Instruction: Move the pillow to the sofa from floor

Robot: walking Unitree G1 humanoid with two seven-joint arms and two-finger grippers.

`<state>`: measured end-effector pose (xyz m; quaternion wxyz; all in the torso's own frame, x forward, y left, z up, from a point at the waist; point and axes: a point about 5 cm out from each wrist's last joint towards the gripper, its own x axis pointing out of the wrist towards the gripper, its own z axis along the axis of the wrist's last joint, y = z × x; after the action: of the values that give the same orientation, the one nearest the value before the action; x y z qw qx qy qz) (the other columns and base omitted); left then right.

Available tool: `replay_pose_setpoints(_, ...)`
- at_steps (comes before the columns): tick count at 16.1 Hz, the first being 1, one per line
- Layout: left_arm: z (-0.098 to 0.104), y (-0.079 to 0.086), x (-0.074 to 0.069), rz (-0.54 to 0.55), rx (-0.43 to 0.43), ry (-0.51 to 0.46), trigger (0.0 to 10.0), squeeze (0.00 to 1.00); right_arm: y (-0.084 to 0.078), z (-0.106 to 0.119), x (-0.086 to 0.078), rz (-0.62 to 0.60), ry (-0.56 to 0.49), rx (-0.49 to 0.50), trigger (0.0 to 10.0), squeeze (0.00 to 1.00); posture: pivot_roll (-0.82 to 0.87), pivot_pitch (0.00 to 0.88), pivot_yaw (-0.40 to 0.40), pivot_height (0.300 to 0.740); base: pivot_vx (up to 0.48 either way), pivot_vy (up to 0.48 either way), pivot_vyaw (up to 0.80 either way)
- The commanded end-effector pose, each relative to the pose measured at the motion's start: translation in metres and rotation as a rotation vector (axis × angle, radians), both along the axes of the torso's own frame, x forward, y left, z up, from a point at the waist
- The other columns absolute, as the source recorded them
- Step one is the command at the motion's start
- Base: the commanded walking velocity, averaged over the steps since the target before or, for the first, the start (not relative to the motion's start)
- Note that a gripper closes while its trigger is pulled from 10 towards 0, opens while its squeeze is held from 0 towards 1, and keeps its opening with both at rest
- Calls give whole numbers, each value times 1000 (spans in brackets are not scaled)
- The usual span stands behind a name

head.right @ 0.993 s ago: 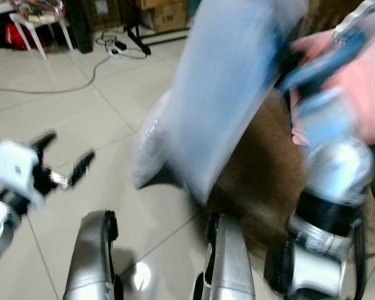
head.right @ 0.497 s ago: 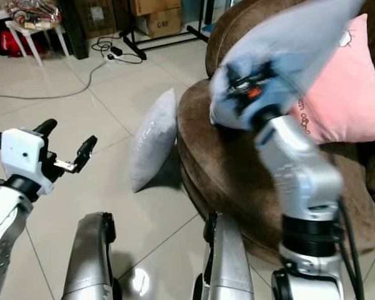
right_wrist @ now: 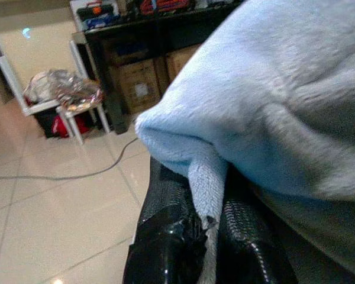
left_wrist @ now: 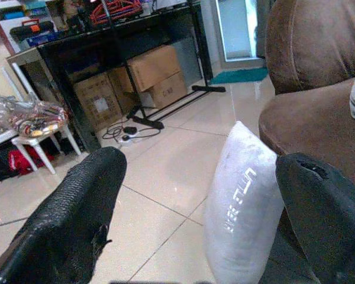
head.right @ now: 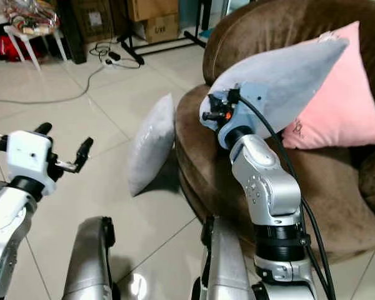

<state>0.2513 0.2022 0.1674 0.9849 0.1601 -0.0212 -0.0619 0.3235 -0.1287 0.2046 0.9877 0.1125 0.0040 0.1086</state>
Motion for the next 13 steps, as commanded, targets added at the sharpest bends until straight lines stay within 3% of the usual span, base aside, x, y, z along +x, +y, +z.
replay_pose_setpoints(1,-2,1,0,20,9,-5,10000,0,-7,-1,-2,-37,-5,-1,10000,0,41,0,-59,530,0,0,0)
replay_pose_setpoints(8,3,-2,-3,2,51,-30,10000,0,-13,-14,-11,-85,28,69,10000,0,67,0,-36,600,0,0,0)
replay_pose_setpoints(13,6,-1,3,2,37,-47,10000,0,-11,-19,-17,-94,38,94,10000,0,58,0,-4,660,0,0,0)
